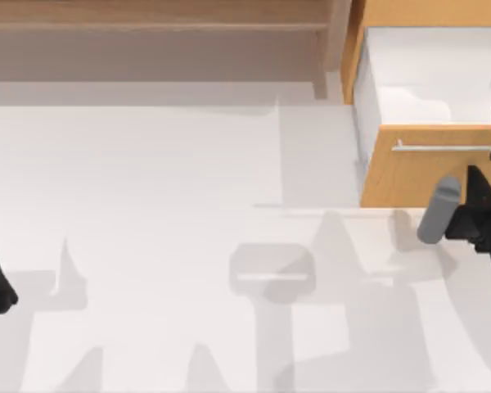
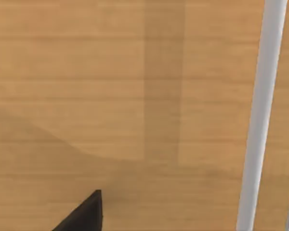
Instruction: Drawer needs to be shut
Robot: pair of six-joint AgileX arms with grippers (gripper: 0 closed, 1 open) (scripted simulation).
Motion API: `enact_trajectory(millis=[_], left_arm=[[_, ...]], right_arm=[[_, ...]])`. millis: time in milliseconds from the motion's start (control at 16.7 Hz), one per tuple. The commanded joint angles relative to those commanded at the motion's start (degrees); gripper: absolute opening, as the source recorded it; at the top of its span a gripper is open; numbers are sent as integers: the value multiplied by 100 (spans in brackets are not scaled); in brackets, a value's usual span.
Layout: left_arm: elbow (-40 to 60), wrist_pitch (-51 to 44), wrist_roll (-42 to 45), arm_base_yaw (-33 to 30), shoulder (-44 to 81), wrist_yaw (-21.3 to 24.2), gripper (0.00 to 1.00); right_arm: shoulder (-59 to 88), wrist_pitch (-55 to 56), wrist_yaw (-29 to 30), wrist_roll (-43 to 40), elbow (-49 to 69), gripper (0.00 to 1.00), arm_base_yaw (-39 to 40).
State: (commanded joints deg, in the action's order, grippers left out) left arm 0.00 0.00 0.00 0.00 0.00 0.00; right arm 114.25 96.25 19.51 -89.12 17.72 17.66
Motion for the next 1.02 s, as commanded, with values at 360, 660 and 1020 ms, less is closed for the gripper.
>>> enact_trajectory(millis=[360, 660, 1020], left_arm=[[0, 0, 0, 0, 0, 0, 100], [0, 0, 0, 0, 0, 0, 100], [0, 0, 0, 0, 0, 0, 100]], right_arm=[[0, 0, 0, 0, 0, 47, 0], [0, 0, 0, 0, 0, 10, 0], [0, 0, 0, 0, 0, 0, 0]])
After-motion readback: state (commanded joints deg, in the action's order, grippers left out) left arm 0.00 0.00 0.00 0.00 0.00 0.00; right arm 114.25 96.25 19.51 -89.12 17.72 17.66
